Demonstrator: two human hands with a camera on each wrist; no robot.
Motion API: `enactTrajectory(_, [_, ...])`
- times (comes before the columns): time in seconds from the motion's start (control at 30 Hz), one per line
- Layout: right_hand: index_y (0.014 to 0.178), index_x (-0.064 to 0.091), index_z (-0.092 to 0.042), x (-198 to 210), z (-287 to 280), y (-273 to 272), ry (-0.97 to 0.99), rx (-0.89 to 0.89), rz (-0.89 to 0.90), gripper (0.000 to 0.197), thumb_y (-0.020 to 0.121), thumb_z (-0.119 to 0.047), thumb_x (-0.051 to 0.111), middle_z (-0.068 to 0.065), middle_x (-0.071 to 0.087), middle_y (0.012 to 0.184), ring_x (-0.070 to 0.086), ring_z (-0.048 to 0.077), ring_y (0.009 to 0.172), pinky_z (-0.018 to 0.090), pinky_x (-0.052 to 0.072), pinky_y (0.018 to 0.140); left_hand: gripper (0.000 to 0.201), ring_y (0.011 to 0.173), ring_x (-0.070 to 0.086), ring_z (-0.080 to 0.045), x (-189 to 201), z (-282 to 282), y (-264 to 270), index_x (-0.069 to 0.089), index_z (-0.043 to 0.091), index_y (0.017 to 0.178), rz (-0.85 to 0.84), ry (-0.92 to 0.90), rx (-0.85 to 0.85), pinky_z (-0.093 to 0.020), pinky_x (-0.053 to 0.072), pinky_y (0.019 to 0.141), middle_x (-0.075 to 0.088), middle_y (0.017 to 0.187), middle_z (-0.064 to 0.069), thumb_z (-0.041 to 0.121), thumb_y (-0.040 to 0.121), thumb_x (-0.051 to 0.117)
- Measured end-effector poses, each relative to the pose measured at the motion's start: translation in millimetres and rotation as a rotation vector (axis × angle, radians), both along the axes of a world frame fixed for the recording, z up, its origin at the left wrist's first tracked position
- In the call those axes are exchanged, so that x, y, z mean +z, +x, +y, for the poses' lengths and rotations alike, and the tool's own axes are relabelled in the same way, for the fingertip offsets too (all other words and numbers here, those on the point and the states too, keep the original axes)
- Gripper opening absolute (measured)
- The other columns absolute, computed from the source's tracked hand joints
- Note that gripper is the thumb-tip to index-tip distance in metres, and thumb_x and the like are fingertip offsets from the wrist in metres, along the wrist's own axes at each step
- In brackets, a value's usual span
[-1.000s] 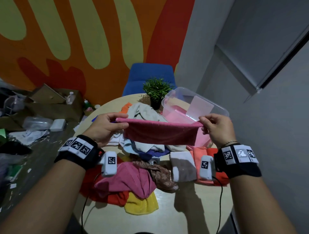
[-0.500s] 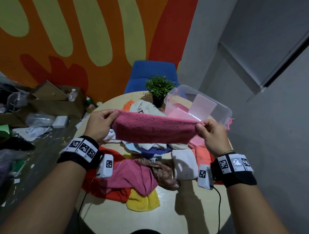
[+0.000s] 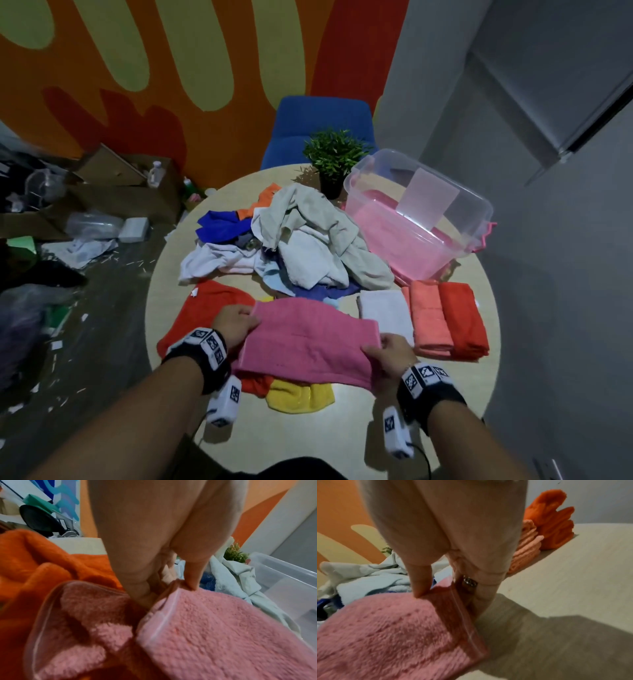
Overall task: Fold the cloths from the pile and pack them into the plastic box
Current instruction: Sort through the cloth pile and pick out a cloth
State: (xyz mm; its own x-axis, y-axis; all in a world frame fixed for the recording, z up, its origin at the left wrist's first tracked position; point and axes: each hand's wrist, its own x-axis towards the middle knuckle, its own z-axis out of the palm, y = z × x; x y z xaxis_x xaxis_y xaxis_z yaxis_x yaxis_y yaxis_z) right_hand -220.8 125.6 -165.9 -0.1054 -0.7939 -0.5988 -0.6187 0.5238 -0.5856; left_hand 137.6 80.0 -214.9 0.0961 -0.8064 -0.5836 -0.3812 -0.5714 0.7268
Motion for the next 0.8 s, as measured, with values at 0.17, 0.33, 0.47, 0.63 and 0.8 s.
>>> enactTrajectory(0.17, [0.105,0.062,-0.020,16,-8,-4,-0.110,-0.220,-0.253,0.009,0.097,-0.023,0.059,0.009,0.071,0.098,0.070,0.028,0.089,0.046,0.058,0.080,0.014,0.091,0.071,-0.037,52,4,-29,0.071,0.005,0.098,0.251,-0.089,0.191,-0.051,0.056,0.090,0.075,0.092,-0.018,-0.002,0.086,0.070])
enactTrajectory(0.33, [0.097,0.064,-0.016,29,-25,-24,-0.255,-0.131,0.024,0.005,0.095,-0.021,0.062,0.003,0.068,0.088,0.065,0.028,0.087,0.034,0.050,0.077,0.022,0.076,0.069,-0.032,50,3,-37,0.066,0.003,0.106,0.150,-0.025,0.110,-0.049,0.059,0.075,0.071,0.081,-0.016,-0.002,0.085,0.069])
enactTrajectory(0.47, [0.094,0.063,-0.016,54,-30,2,-0.239,-0.024,0.007,0.005,0.094,-0.020,0.061,0.000,0.066,0.083,0.065,0.022,0.076,0.026,0.044,0.058,0.010,0.067,0.063,-0.019,65,5,-46,0.067,0.014,0.088,-0.252,-0.292,0.048,-0.026,0.044,0.067,0.068,0.072,-0.005,0.015,0.083,0.075])
enactTrajectory(0.63, [0.105,0.058,-0.002,84,-25,79,-0.086,0.008,-0.515,0.014,0.100,-0.015,0.057,0.009,0.067,0.068,0.066,0.025,0.052,0.027,0.052,0.044,0.040,0.064,0.058,-0.023,85,16,-76,0.064,0.003,0.100,0.522,0.052,0.068,-0.027,0.048,0.052,0.063,0.083,-0.014,0.042,0.101,0.055])
enactTrajectory(0.8, [0.079,0.065,-0.008,67,-34,81,-0.192,0.073,-0.145,0.023,0.098,-0.019,0.056,0.010,0.071,0.072,0.066,0.022,0.055,0.034,0.057,0.055,0.026,0.073,0.073,-0.015,62,21,-67,0.077,0.010,0.093,0.134,-0.117,-0.132,-0.035,0.060,0.069,0.077,0.080,-0.001,0.035,0.085,0.074])
